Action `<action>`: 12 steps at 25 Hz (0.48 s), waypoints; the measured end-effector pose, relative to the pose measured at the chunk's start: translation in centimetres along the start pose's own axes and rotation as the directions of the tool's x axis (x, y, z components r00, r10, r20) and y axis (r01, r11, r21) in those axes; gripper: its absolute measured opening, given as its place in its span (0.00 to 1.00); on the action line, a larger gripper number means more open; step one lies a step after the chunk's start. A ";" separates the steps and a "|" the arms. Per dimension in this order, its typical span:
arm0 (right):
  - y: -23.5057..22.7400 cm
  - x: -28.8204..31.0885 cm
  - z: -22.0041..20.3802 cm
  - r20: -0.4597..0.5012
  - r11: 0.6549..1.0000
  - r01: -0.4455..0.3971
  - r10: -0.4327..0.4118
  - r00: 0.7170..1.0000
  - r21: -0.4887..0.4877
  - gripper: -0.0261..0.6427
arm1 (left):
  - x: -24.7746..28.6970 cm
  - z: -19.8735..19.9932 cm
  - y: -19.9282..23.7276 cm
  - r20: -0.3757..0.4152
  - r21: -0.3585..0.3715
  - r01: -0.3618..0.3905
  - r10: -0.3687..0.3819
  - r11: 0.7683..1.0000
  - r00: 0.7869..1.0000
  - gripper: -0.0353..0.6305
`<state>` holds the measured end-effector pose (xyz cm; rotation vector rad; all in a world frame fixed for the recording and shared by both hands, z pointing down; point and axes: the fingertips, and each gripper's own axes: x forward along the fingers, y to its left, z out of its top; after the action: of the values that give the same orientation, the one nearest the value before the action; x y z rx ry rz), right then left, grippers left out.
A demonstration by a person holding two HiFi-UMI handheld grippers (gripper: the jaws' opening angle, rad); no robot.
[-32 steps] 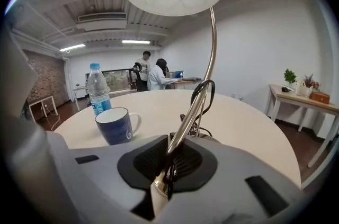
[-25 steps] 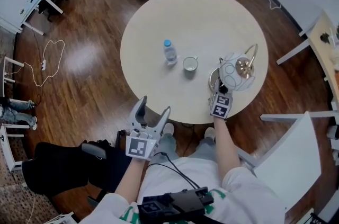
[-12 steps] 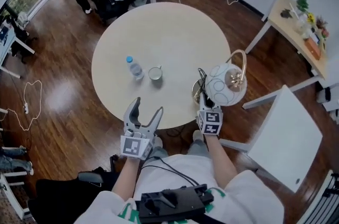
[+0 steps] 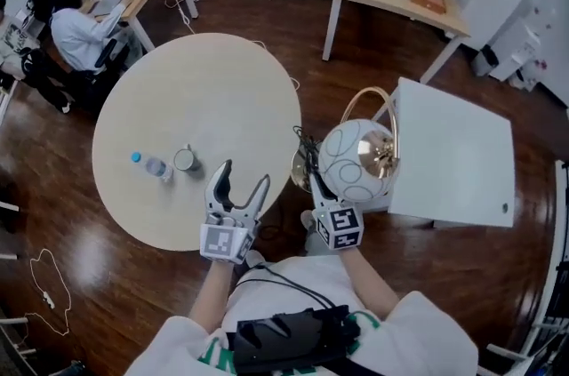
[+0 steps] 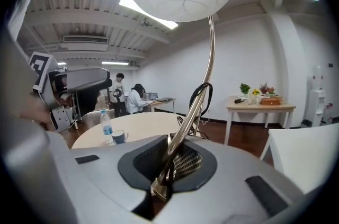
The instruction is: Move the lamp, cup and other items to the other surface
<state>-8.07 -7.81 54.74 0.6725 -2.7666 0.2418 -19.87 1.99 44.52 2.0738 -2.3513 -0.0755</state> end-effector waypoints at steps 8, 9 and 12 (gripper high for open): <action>-11.2 -8.9 -3.4 -0.009 0.949 0.315 -0.314 0.949 0.034 0.10 | 7.5 -2.1 -10.7 0.005 -0.009 0.303 -0.303 0.953 0.953 0.58; -12.5 -10.1 -3.9 -0.012 0.934 0.353 -0.353 0.936 0.048 0.10 | 8.3 -2.3 -12.2 0.001 -0.018 0.339 -0.339 0.941 0.941 0.58; -16.5 -13.7 -5.3 -0.026 0.880 0.463 -0.463 0.886 0.105 0.10 | 10.6 -2.5 -16.9 -0.009 -0.056 0.442 -0.443 0.895 0.896 0.58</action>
<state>12.59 -15.24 57.10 1.3318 -2.5043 0.2859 -4.37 -10.69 46.01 2.5222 -1.7927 -0.1126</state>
